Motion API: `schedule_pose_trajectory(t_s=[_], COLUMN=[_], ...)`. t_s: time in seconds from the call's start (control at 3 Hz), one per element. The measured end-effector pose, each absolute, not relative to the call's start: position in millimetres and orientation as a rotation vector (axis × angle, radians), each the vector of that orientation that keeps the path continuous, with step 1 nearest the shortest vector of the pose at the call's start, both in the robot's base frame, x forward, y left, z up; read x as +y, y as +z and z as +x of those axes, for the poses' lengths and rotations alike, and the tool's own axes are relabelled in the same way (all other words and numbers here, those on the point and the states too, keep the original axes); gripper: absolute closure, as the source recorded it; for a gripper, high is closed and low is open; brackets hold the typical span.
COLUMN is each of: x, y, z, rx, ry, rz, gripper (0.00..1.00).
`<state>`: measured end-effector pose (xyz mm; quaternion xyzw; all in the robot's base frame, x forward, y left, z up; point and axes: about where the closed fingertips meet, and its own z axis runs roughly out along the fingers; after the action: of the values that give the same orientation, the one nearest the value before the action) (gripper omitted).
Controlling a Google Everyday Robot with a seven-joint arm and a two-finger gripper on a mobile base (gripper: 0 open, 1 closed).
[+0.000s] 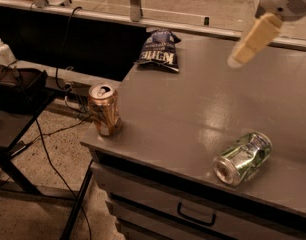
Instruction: Move blue chip bag near orange can
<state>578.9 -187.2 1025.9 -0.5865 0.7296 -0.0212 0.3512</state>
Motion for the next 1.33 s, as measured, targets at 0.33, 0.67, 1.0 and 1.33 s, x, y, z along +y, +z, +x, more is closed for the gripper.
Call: schedule_pose_trajectory(t_s=[0.33,0.67,1.0,1.33], x=[-173,-161,-154,-147], y=[1026,1003,965,938], z=[647,722,778,803], rx=[1.876,1.943,2.007,2.037], ry=[0.0,0.053,0.118,0.195], rz=[-1.36,-1.093,-0.876,-0.785], gripper=[0.0,0.0,0.0,0.0])
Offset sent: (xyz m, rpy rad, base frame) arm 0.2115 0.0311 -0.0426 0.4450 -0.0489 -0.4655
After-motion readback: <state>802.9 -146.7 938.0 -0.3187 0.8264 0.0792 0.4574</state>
